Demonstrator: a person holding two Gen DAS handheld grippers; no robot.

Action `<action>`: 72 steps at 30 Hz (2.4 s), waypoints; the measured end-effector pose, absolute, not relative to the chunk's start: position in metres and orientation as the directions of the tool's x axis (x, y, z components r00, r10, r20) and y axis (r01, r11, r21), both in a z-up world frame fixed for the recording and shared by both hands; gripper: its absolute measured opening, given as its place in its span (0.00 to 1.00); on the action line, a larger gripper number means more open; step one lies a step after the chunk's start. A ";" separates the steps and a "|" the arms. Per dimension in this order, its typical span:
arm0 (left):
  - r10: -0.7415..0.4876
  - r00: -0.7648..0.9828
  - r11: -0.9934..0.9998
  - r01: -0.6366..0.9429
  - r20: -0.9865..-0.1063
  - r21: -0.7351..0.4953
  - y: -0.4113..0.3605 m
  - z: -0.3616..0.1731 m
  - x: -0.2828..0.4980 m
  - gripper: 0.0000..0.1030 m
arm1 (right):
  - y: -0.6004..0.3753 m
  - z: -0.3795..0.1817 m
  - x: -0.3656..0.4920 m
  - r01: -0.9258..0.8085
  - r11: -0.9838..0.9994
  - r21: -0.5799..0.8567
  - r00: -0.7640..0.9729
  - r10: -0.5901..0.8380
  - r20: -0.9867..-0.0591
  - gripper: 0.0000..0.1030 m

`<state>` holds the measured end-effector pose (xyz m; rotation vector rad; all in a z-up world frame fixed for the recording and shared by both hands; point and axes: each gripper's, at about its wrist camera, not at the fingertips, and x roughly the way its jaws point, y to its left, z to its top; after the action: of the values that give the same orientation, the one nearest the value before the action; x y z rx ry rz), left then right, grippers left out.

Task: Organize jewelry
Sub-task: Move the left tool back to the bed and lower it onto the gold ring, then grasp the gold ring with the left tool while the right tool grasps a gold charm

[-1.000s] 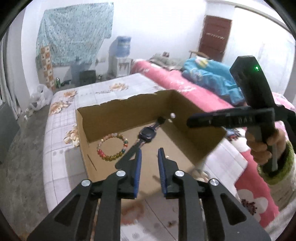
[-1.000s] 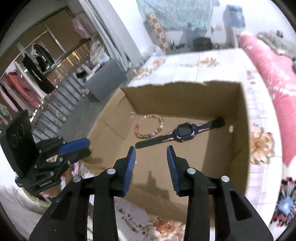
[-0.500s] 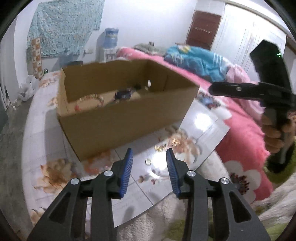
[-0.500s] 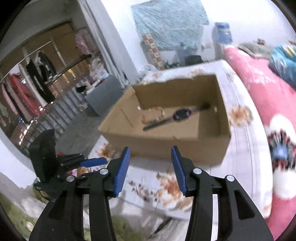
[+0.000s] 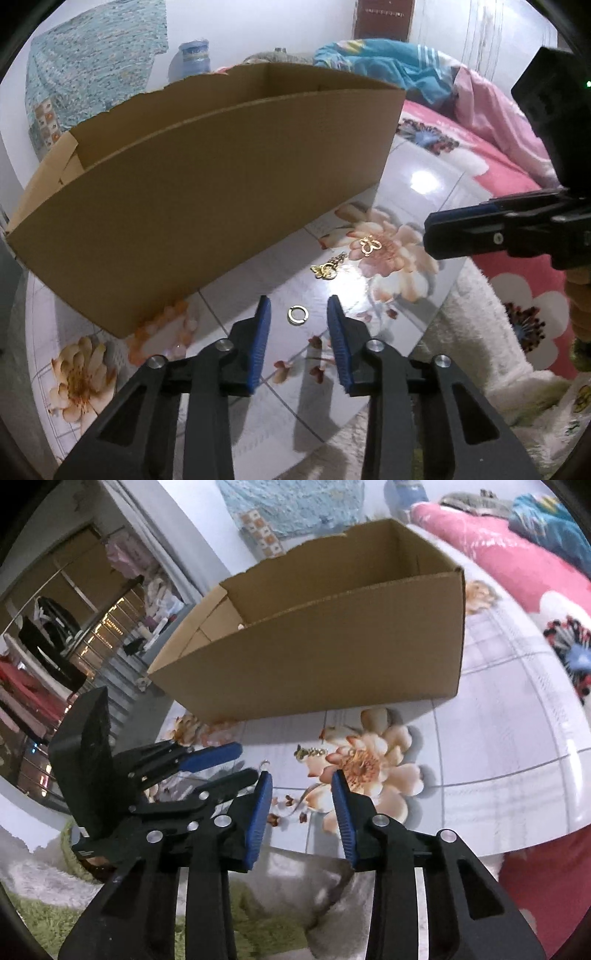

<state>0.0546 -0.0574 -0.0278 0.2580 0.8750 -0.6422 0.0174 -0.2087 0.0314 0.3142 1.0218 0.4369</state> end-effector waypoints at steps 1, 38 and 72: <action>-0.408 0.465 0.782 0.622 -0.786 -0.039 -0.059 -0.030 0.056 0.23 | -0.208 0.030 0.019 -0.202 0.871 0.447 0.447 0.488 -0.749 0.32; -0.367 0.495 0.789 0.614 -0.787 0.018 -0.042 -0.038 0.055 0.10 | -0.144 0.009 0.045 -0.379 0.919 0.111 0.468 0.294 -0.834 0.21; -0.373 0.492 0.790 0.613 -0.787 0.009 -0.040 -0.037 0.054 0.10 | -0.145 0.019 0.038 -0.402 0.913 0.065 0.440 0.255 -0.861 0.18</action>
<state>0.0537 -0.0405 -0.0371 0.3067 0.8691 -0.6096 0.0381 -0.1453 0.0189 -0.1576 1.0388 0.4104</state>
